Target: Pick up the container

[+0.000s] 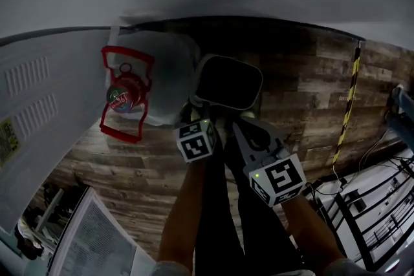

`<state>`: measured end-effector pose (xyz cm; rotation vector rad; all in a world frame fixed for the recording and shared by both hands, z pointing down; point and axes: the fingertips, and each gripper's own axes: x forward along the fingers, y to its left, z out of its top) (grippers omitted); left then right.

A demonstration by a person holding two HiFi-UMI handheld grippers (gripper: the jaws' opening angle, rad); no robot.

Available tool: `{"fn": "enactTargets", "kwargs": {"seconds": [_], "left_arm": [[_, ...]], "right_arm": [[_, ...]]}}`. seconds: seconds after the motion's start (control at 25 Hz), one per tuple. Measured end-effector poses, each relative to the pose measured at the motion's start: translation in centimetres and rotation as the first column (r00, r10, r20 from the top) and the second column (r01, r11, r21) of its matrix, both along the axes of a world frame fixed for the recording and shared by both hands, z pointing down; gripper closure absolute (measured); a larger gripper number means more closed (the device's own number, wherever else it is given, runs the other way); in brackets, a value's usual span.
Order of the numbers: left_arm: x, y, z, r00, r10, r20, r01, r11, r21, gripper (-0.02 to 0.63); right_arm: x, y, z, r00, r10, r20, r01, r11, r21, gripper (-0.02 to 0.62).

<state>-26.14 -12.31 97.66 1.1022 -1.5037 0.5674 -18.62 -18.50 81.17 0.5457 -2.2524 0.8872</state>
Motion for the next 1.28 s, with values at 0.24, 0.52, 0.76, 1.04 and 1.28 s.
{"fn": "enactTargets", "kwargs": {"seconds": [0.24,0.52,0.76,1.04,1.28], "left_arm": [[-0.1,-0.4,2.2,0.999,0.049,0.02,-0.049,0.999,-0.006,0.4],[1.8,-0.9,0.8,0.991,0.131,-0.025,-0.131,0.991,-0.005,0.403],[3.6,-1.3,-0.5,0.961,0.274,-0.034,-0.275,0.961,-0.015,0.422],[6.9,-7.1,-0.1,0.877,0.475,-0.069,-0.475,0.88,0.028,0.442],[7.7,-8.0,1.6,0.826,0.561,-0.055,-0.564,0.825,-0.051,0.552]], "right_arm": [[0.4,0.5,1.4,1.0,-0.001,-0.008,0.001,1.0,-0.023,0.569],[0.1,-0.6,0.1,1.0,0.012,-0.003,-0.012,1.0,-0.012,0.569],[1.5,-1.4,-2.1,1.0,0.03,-0.008,-0.03,1.0,0.002,0.569],[4.9,-3.0,-2.4,0.996,0.083,-0.032,-0.082,0.997,0.013,0.569],[7.6,-3.0,-2.0,0.986,0.164,-0.037,-0.165,0.986,-0.024,0.569]]}}
